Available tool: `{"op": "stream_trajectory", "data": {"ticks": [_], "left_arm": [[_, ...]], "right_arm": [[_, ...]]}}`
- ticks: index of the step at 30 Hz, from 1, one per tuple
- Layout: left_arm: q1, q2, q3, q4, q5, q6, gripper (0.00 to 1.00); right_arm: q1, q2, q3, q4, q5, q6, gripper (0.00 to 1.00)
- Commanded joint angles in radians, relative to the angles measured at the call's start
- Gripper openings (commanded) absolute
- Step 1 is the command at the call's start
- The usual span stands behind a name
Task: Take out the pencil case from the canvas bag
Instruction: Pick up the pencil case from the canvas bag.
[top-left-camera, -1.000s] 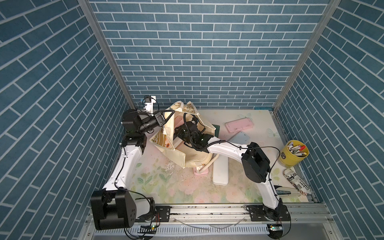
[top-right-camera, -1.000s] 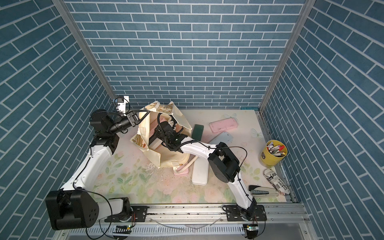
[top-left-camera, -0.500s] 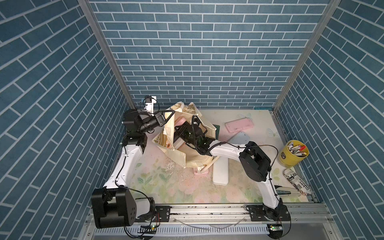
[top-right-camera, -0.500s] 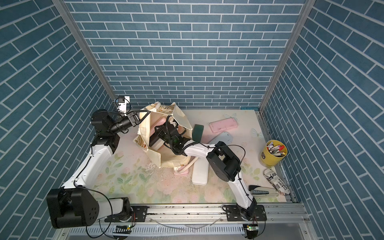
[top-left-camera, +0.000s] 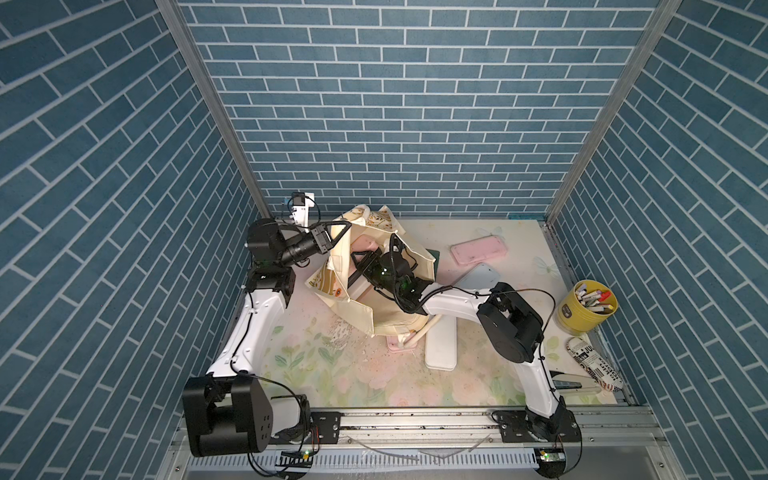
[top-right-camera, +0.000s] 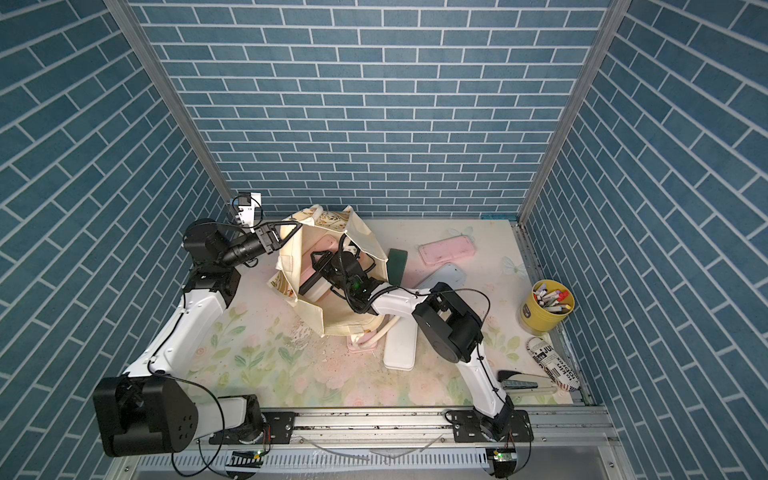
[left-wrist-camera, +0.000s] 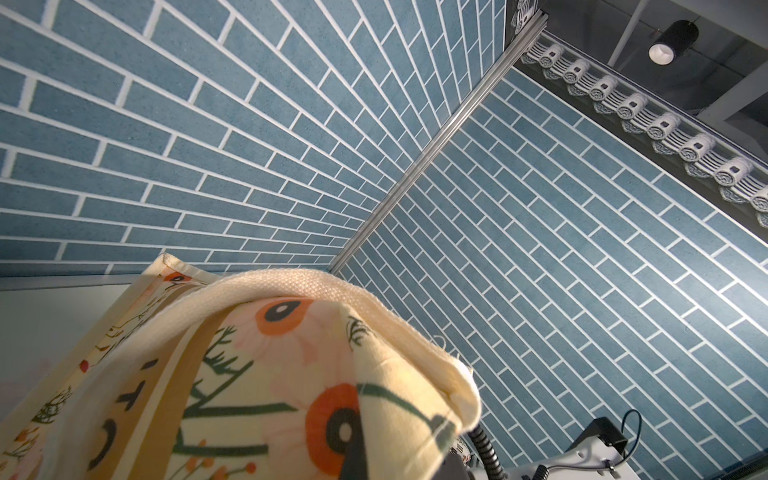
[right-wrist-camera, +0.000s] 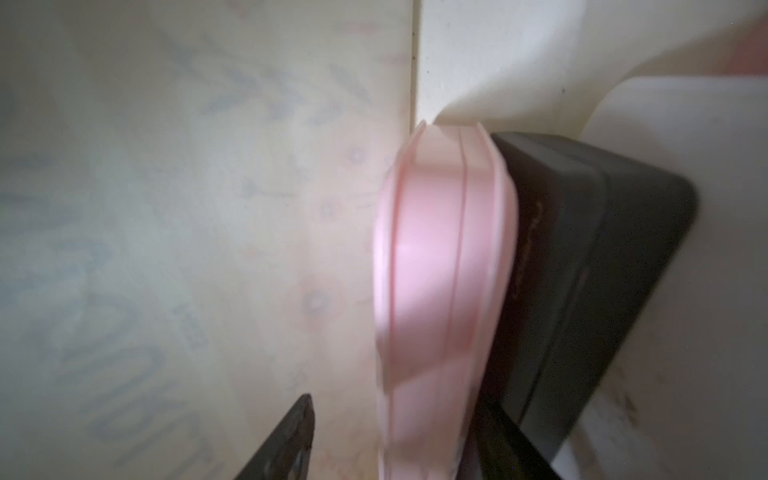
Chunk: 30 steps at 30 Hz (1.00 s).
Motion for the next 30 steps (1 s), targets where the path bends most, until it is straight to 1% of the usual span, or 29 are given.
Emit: {"op": "stream_trajectory", "data": {"ticks": [1,5,9,14,16,19,27,28,30], "left_arm": [[-0.002,-0.023,0.018,0.131,0.025,0.001,0.03],[-0.003,-0.023,0.019,0.131,0.026,0.000,0.03],[-0.002,-0.023,0.018,0.133,0.024,0.001,0.03],[-0.002,-0.024,0.018,0.134,0.028,-0.003,0.03],[-0.002,-0.024,0.018,0.137,0.028,-0.003,0.03],[-0.002,-0.023,0.018,0.136,0.029,-0.005,0.03],[-0.005,-0.025,0.018,0.140,0.032,-0.008,0.03],[-0.005,-0.025,0.018,0.139,0.032,-0.007,0.03],[-0.005,-0.024,0.019,0.141,0.032,-0.009,0.03]], "right_arm": [[-0.019,-0.050,-0.030,0.021,0.005,0.031,0.63],[-0.019,-0.054,-0.039,0.037,0.004,0.027,0.63],[-0.022,-0.034,-0.013,0.003,-0.002,0.034,0.62],[-0.028,-0.004,0.037,-0.026,-0.028,0.042,0.57],[-0.030,0.003,0.057,-0.040,-0.033,0.042,0.52],[-0.030,0.017,0.083,-0.055,-0.045,0.043,0.49],[-0.033,0.045,0.171,-0.144,-0.057,0.060,0.50],[-0.033,0.075,0.184,-0.157,-0.057,0.063,0.50],[-0.034,0.086,0.202,-0.180,-0.058,0.069,0.50]]}}
